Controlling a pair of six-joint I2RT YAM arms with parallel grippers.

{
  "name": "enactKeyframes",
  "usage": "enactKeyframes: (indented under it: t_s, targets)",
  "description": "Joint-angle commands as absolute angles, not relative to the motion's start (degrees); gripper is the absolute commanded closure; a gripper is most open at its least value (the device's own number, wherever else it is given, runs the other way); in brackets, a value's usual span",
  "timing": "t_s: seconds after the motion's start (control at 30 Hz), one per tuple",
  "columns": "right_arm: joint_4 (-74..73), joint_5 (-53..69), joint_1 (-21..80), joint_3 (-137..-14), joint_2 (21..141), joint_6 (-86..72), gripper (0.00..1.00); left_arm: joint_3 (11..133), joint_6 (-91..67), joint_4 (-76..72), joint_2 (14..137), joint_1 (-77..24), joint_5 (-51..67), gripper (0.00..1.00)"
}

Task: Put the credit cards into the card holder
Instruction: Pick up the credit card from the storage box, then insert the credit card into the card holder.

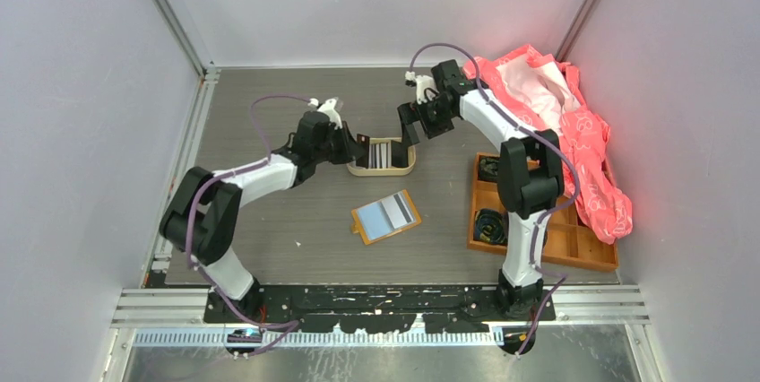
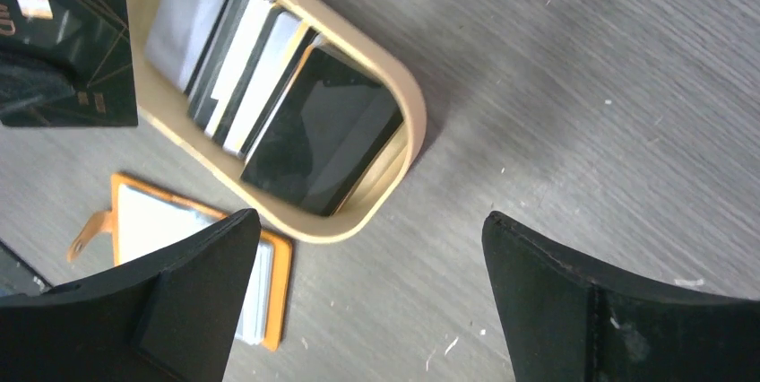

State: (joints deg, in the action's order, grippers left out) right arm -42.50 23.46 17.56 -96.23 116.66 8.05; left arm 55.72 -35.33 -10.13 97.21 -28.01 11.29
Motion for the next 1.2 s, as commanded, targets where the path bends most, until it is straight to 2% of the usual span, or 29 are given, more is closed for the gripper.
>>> enactKeyframes:
  t_s: [0.0, 0.17, 0.27, 0.33, 0.4, 0.57, 0.73, 0.93, 1.03, 1.17]
  targets:
    - [-42.03, 27.40, 17.11, -93.61, 104.47, 13.58, 0.01, 50.28, -32.08, -21.50, 88.28, -28.13, 13.93, 1.00]
    - [-33.82, 35.89, 15.50, -82.02, 91.86, 14.57, 0.01, 42.45, -31.78, -29.77, 79.10, -28.13, 19.51, 1.00]
    - [-21.12, 52.28, 11.47, -69.55, 83.68, 11.43, 0.00, 37.37, -33.71, -37.01, 75.74, -28.13, 25.69, 1.00]
    - [-7.19, 64.45, 8.33, -61.50, 79.94, -0.02, 0.01, 33.51, -36.74, -46.00, 74.43, -28.19, 31.06, 1.00]
    - [3.75, 69.23, 7.78, -56.06, 77.03, -7.79, 0.01, 29.43, -40.71, -55.79, 73.59, -28.48, 34.08, 1.00]
    - [-3.88, 70.28, 12.20, -51.32, 71.27, 1.04, 0.00, 21.50, -47.03, -71.23, 72.87, -31.03, 34.06, 1.00]
    - [-9.28, 71.23, 16.06, -50.16, 70.40, 4.22, 0.03, 17.01, -43.47, -73.30, 69.93, -37.67, 27.84, 1.00]
    - [-9.59, 68.76, 20.12, -51.37, 72.43, 1.53, 0.20, 15.61, -41.49, -73.75, 69.01, -42.54, 23.58, 1.00]
    - [-10.35, 68.86, 21.21, -52.37, 73.19, 0.50, 0.32, 15.39, -41.50, -74.58, 69.39, -43.51, 22.77, 1.00]
    - [-10.72, 70.14, 22.39, -52.91, 72.98, 0.40, 0.41, 15.47, -41.39, -75.37, 70.51, -44.41, 22.64, 1.00]
